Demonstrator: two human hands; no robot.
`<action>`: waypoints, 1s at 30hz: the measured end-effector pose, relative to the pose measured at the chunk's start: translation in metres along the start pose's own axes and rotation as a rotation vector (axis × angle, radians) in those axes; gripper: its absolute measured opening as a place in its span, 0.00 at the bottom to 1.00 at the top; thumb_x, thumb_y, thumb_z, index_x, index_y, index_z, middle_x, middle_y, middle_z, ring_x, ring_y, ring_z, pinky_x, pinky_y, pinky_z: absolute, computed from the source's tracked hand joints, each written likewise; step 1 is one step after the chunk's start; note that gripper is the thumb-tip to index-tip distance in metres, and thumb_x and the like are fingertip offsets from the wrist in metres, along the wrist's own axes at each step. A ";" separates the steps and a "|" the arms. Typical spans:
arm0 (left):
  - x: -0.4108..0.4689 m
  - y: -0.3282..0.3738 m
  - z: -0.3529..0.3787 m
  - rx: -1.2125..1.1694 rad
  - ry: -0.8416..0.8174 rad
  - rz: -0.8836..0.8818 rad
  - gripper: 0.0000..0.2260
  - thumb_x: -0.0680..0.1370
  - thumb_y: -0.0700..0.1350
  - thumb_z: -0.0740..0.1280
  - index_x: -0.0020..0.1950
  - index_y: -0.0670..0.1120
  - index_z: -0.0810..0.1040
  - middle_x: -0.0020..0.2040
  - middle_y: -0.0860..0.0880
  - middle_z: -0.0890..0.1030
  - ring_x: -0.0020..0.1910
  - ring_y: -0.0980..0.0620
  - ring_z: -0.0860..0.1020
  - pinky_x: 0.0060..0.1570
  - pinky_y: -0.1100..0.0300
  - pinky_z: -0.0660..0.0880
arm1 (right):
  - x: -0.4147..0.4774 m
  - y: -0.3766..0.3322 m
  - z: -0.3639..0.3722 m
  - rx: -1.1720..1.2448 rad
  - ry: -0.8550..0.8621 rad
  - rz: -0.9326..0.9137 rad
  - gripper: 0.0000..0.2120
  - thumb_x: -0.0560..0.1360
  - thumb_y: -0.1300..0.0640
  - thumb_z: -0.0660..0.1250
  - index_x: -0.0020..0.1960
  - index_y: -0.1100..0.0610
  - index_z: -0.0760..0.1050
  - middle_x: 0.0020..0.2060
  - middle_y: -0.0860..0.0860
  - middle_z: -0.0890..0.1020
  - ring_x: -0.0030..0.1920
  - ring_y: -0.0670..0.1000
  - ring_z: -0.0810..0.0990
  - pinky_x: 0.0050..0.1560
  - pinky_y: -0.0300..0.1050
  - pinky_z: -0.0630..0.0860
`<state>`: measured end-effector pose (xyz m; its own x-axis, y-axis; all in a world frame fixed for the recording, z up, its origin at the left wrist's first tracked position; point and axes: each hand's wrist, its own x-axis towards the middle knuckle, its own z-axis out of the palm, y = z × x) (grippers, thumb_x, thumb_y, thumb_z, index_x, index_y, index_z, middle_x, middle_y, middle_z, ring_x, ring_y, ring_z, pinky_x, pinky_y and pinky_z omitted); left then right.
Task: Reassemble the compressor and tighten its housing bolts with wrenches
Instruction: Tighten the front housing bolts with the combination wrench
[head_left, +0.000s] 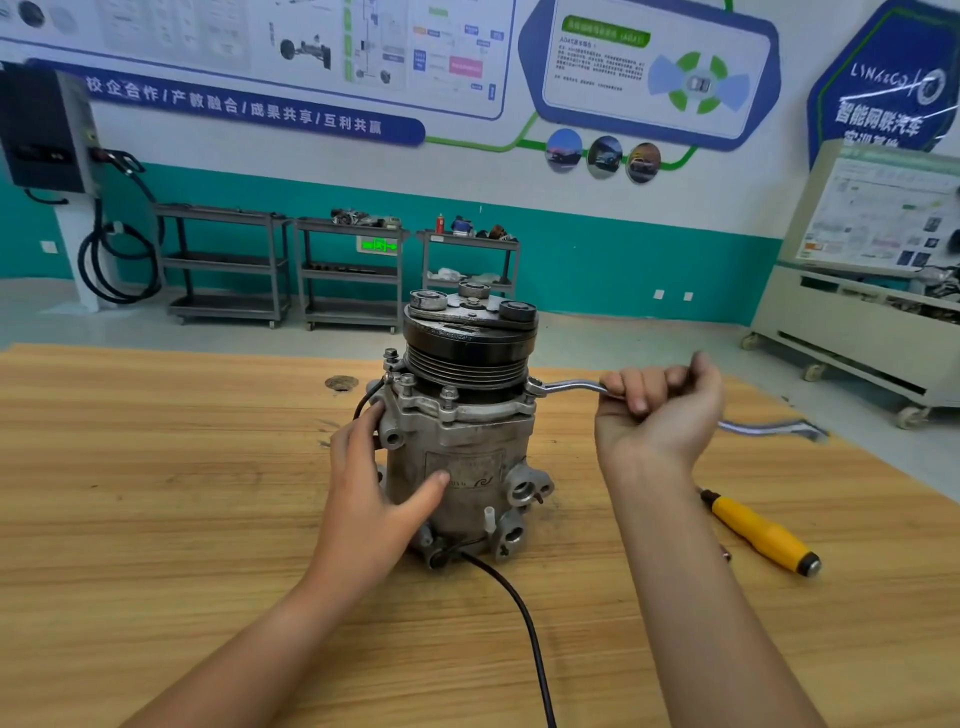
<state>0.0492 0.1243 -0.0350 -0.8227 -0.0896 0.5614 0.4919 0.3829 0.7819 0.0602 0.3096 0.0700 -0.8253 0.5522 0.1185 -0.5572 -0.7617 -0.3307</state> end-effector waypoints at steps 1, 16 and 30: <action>0.000 0.000 0.000 -0.002 0.000 -0.005 0.36 0.70 0.45 0.74 0.72 0.53 0.59 0.61 0.57 0.62 0.60 0.61 0.65 0.60 0.61 0.66 | -0.009 0.001 -0.002 -0.020 -0.017 -0.052 0.20 0.80 0.55 0.54 0.30 0.54 0.60 0.19 0.47 0.58 0.19 0.47 0.58 0.24 0.33 0.64; 0.007 0.005 0.002 0.026 -0.040 -0.066 0.32 0.71 0.58 0.69 0.68 0.42 0.67 0.62 0.42 0.71 0.60 0.49 0.71 0.56 0.60 0.71 | -0.082 0.078 -0.002 -0.997 -0.661 -1.026 0.19 0.75 0.60 0.61 0.27 0.54 0.62 0.22 0.46 0.64 0.26 0.45 0.62 0.29 0.41 0.63; 0.000 0.004 -0.002 -0.005 -0.029 -0.019 0.37 0.70 0.45 0.73 0.74 0.50 0.58 0.62 0.57 0.62 0.61 0.62 0.63 0.59 0.65 0.64 | 0.026 -0.017 0.055 -0.154 -0.076 0.271 0.22 0.82 0.50 0.50 0.31 0.55 0.60 0.15 0.46 0.56 0.14 0.44 0.53 0.17 0.32 0.50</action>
<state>0.0521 0.1239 -0.0314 -0.8395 -0.0703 0.5388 0.4777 0.3770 0.7935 0.0432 0.3185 0.1307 -0.9496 0.3046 0.0745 -0.3002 -0.8143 -0.4969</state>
